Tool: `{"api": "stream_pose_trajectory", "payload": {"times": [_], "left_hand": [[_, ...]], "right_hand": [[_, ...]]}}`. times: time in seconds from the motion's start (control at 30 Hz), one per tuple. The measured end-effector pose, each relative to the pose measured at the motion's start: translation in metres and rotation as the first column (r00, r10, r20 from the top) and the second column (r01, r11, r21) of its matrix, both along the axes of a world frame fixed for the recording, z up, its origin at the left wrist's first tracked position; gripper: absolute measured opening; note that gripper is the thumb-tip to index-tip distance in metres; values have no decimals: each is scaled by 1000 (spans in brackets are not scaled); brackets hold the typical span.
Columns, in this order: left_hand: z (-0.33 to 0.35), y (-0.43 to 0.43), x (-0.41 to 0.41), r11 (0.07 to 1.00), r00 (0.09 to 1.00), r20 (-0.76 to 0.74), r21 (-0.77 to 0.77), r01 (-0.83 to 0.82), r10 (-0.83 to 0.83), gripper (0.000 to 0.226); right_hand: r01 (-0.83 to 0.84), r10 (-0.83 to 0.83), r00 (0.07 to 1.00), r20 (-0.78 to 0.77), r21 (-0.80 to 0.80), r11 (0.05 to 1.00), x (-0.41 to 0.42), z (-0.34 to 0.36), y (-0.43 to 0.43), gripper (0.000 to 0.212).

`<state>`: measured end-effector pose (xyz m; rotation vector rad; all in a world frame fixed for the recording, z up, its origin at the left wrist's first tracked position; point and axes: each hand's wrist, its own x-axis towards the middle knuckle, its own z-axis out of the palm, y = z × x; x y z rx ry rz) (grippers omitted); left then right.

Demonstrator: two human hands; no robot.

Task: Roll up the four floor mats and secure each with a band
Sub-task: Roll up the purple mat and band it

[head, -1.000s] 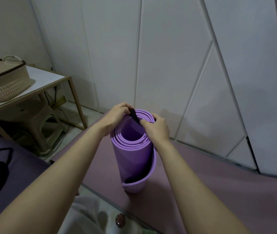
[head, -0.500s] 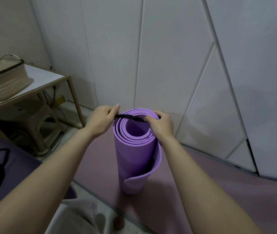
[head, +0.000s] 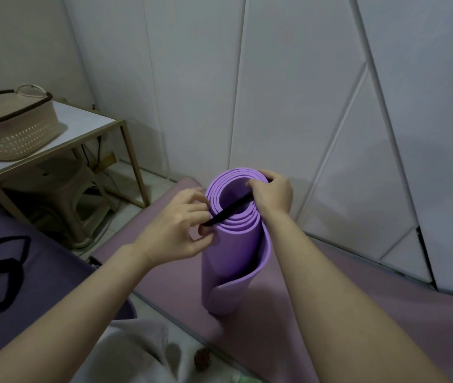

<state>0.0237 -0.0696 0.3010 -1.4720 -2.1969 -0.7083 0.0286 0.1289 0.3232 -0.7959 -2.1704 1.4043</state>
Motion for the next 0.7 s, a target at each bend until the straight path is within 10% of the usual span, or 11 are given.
{"api": "stream_pose_trajectory", "payload": {"times": [0.47, 0.7], "left_hand": [[19, 56, -14, 945, 968, 83, -253, -209, 236, 51], [25, 65, -30, 937, 946, 139, -240, -255, 293, 48]], "right_hand": [[-43, 44, 999, 19, -63, 997, 0, -4, 17, 36], [-243, 202, 970, -138, -442, 863, 14, 8, 37, 27]]}}
